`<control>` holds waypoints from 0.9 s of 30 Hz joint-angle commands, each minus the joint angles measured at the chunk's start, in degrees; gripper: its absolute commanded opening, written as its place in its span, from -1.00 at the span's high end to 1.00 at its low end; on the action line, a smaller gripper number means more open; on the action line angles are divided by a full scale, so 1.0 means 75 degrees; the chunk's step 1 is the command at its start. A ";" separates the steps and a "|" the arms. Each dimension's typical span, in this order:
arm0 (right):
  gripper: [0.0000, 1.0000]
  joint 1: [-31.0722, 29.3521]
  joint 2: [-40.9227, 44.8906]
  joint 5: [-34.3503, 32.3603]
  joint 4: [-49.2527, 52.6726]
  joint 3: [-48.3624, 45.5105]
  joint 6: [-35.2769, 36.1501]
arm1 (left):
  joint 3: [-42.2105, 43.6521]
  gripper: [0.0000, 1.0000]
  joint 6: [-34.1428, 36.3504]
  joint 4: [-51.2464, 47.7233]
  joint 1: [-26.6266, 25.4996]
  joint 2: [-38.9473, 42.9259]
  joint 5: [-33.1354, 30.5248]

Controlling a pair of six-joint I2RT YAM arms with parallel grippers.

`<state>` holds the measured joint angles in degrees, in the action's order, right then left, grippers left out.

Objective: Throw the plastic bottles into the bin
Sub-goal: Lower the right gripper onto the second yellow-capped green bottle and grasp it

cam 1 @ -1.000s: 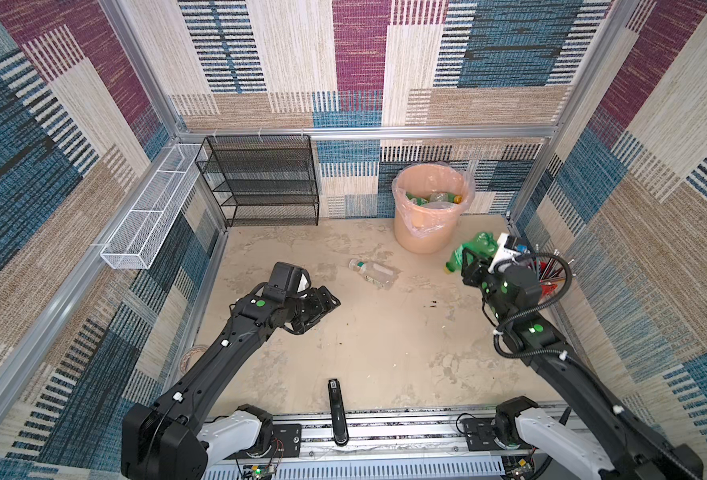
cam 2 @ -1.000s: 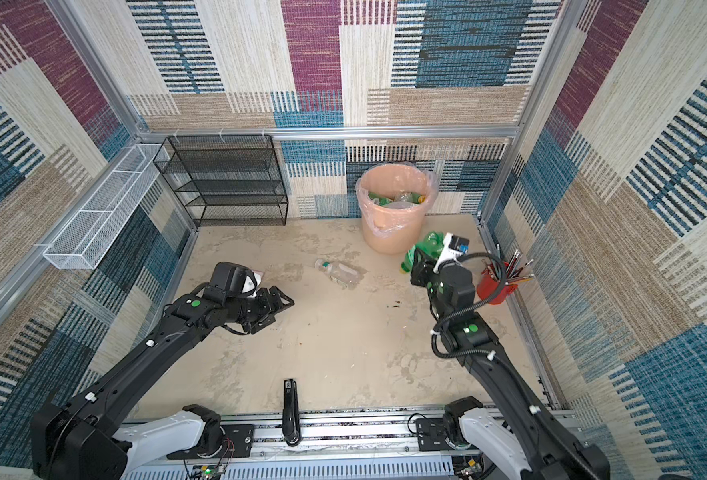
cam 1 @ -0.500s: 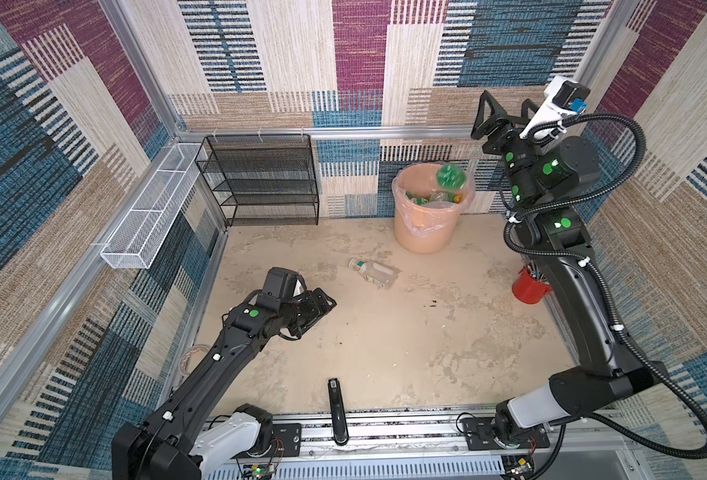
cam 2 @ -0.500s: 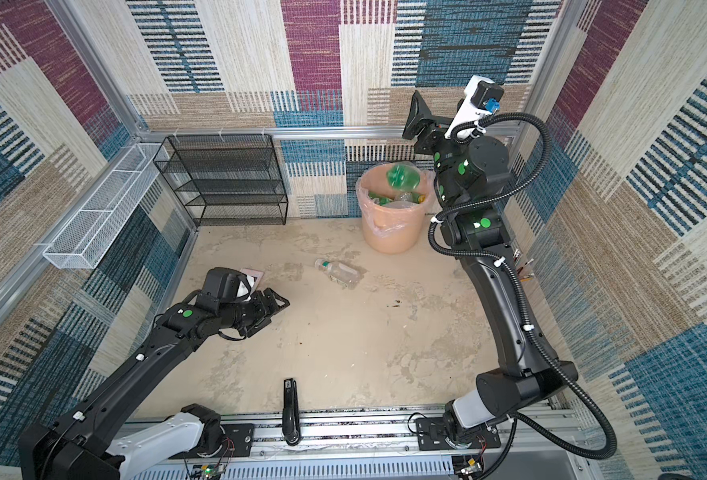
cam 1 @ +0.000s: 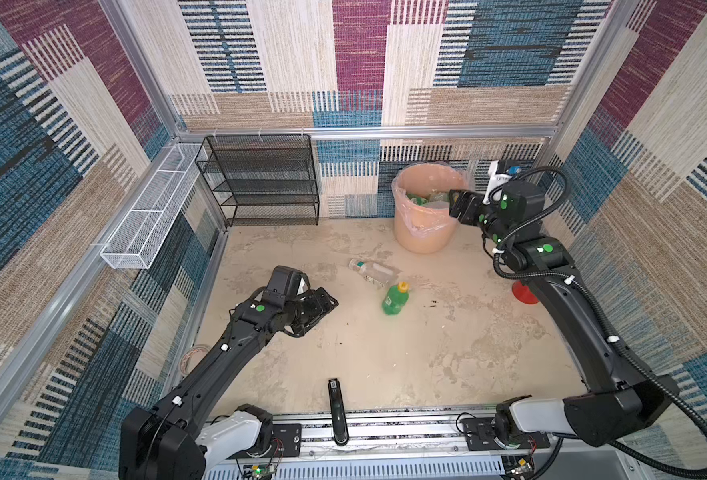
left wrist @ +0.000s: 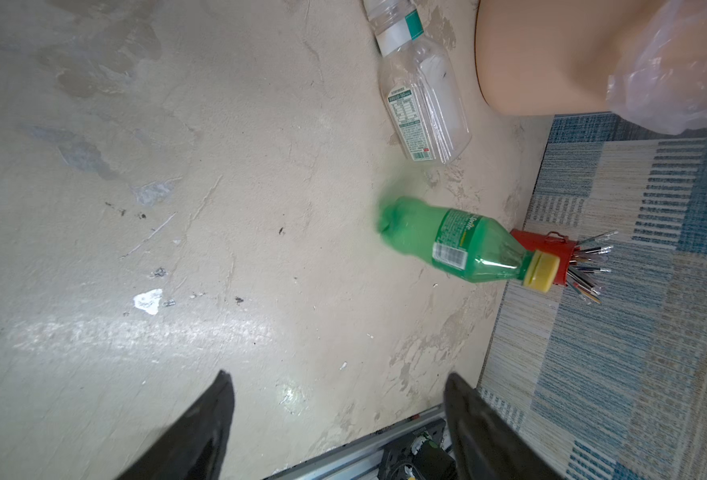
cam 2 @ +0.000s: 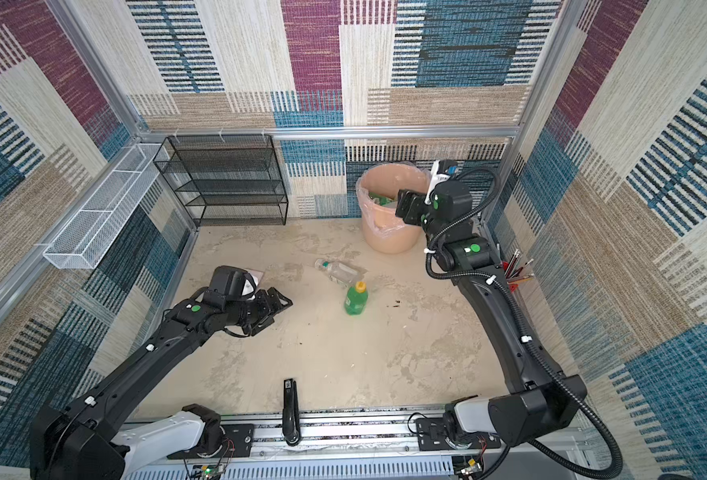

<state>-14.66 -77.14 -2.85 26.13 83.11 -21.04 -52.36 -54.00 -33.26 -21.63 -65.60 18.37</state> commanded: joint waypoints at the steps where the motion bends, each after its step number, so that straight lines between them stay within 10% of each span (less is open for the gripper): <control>1: -0.56 -0.0029 0.0149 0.1440 0.1386 -0.1015 -0.1648 | -0.0030 -0.62 0.0121 0.0028 0.0001 -0.0006 0.0017; 14: -0.68 -0.2349 -0.0906 0.2537 0.1573 -0.2575 -0.3356 | -0.0003 -0.61 0.0191 0.0117 0.0001 -0.0307 0.0357; 27: -0.76 -0.3519 -0.2643 0.1877 0.2175 -0.2442 -0.2217 | 0.0229 -0.62 0.0450 -0.0425 0.0047 0.0460 0.0152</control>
<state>-39.97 -96.12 14.15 40.18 65.49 -40.29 -51.07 -52.25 -35.00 -21.47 -63.02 19.84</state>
